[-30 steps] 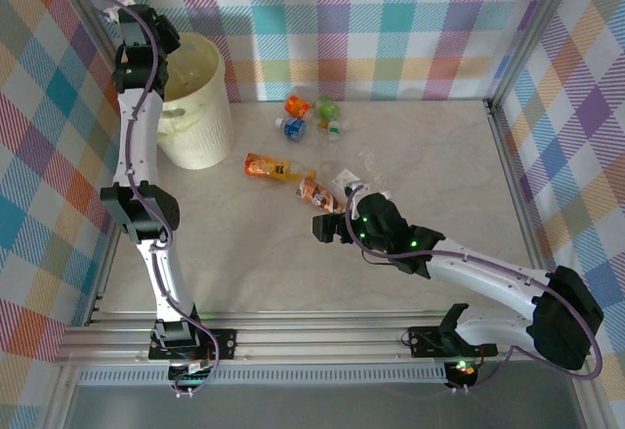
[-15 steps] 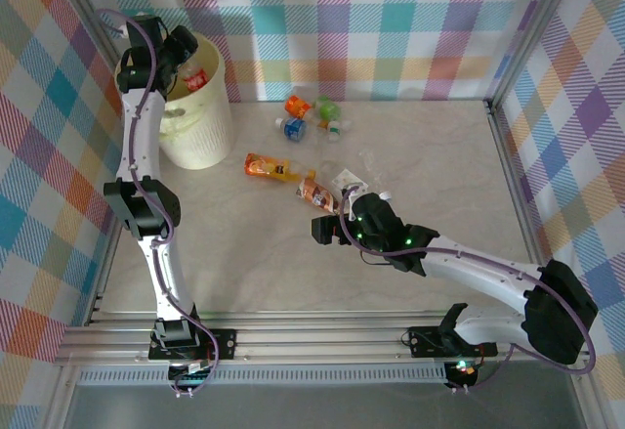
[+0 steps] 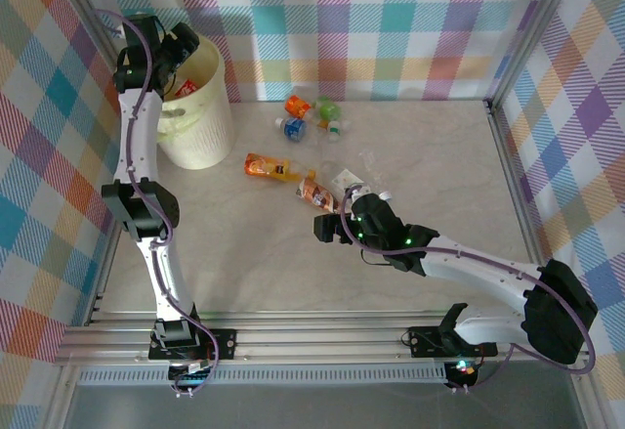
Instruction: Put the plastic bottles in the bin
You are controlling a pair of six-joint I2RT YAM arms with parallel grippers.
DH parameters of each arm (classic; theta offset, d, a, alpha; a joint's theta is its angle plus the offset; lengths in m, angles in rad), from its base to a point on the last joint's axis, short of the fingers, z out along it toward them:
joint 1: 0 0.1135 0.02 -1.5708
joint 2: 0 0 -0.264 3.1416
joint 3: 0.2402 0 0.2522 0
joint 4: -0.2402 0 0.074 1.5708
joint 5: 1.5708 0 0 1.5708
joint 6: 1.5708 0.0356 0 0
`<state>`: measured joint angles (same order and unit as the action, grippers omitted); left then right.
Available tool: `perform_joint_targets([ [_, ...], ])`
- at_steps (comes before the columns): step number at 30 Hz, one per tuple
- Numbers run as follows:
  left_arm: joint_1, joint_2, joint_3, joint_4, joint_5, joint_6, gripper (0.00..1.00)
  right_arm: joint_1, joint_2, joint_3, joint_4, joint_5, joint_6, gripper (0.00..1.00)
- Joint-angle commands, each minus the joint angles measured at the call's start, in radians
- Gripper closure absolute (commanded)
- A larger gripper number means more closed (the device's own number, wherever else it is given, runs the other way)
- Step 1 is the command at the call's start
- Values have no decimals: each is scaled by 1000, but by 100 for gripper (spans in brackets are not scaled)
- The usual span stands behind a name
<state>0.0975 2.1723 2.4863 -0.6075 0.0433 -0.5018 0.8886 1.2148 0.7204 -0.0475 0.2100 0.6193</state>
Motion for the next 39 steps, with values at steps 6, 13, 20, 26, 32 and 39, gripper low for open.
perform_joint_targets([
  [6, -17, -190, -79, 24, 72, 27, 5, -71, 41, 92, -145, -37, -77, 0],
  [13, -64, -385, -343, 159, 79, 24, 1, -180, 80, 137, -230, -72, -122, 0],
  [20, -89, -586, -638, 293, 104, -56, 0, -309, 113, 155, -226, -138, -244, 0],
  [26, -95, -725, -831, 359, 137, -105, 0, -401, 197, 250, -274, -266, -564, 0],
  [32, -98, -838, -979, 292, 146, -113, 0, -448, 316, 362, -365, -349, -765, 0],
  [39, -97, -957, -1156, 234, 125, -106, 0, -453, 462, 472, -368, -352, -788, 0],
])
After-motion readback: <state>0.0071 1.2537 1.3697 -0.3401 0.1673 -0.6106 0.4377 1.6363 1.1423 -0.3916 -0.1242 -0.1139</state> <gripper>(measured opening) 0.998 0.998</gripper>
